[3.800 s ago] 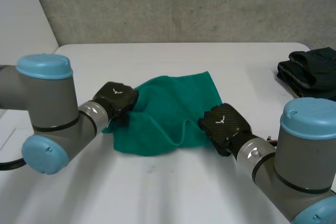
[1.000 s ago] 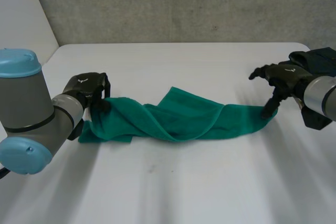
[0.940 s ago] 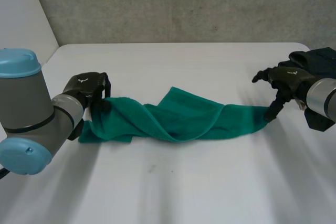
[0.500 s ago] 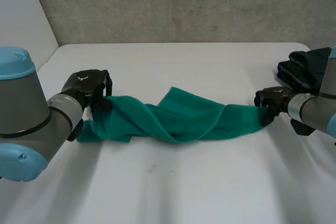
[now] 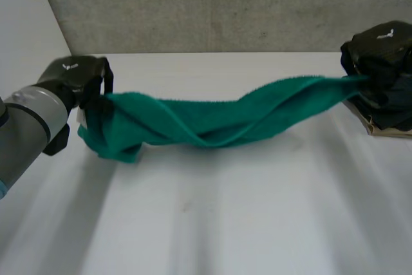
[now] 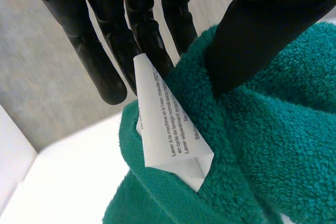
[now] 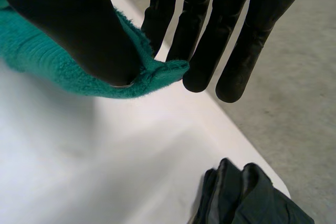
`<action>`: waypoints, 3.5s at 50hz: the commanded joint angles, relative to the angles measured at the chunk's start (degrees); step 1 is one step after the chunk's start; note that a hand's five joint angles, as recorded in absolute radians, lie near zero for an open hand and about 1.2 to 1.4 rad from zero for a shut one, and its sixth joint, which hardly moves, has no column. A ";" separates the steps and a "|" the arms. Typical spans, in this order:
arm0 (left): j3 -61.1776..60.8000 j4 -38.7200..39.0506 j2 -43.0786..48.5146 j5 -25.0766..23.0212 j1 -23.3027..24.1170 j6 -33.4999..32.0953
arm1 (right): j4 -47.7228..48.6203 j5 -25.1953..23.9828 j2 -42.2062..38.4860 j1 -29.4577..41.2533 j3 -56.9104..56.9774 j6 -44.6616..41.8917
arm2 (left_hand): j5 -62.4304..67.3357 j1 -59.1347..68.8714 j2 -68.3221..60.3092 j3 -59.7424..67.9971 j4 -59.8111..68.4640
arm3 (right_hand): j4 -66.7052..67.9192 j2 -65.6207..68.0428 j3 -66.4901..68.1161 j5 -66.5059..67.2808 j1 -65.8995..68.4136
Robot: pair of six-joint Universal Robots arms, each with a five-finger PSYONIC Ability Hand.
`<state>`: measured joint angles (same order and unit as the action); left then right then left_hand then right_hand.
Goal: Fold the laundry.
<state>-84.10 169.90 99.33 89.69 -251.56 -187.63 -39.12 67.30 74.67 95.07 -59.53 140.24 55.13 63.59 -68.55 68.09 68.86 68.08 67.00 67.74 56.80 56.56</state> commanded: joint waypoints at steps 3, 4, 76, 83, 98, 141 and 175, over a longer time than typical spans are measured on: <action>2.97 -1.94 10.43 0.31 0.11 -4.06 | -4.21 5.73 -6.72 6.70 1.08 -6.21 | 14.87 16.41 -11.45 11.91 11.14 | 11.92 13.00 12.26 13.20 23.44; 4.71 -1.68 12.88 0.22 0.02 -3.97 | -4.04 8.00 -9.78 7.49 2.30 -6.47 | 14.87 16.41 -11.45 11.91 11.14 | 11.92 13.00 12.26 13.20 23.44; -1.52 13.80 10.70 -15.77 -8.33 -8.01 | 46.41 5.48 -8.05 2.22 -33.37 8.56 | -37.26 -35.72 40.68 -40.22 -40.99 | 11.92 13.00 12.26 13.20 23.44; 9.03 4.57 20.98 -15.60 -8.07 -8.98 | 46.85 5.39 -8.05 2.40 -33.55 8.47 | -29.86 -28.32 33.27 -32.81 -33.58 | 11.92 13.00 12.26 13.20 23.44; 13.25 2.45 26.00 -11.38 -6.92 -13.81 | 46.76 5.47 -8.67 2.93 -34.51 5.39 | -33.05 -31.51 36.47 -36.00 -36.78 | 11.92 13.00 12.26 13.20 23.44; 0.43 -2.73 -20.49 -12.09 -15.71 -11.44 | 2.82 5.47 11.99 0.46 1.35 -1.11 | 14.87 16.41 -11.45 11.91 11.14 | 11.92 13.00 12.26 13.20 23.44; 36.10 42.54 18.44 -1.37 -6.48 -10.48 | 47.73 22.79 -22.82 9.34 38.35 10.93 | 14.87 16.41 -11.45 11.91 11.14 | 11.92 13.00 12.26 13.20 23.44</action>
<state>-50.09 201.87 120.72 85.77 -258.44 -199.47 1.98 89.70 48.86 104.37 -24.18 149.14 56.57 64.60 -68.48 68.32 68.86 68.36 67.00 67.74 56.80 56.57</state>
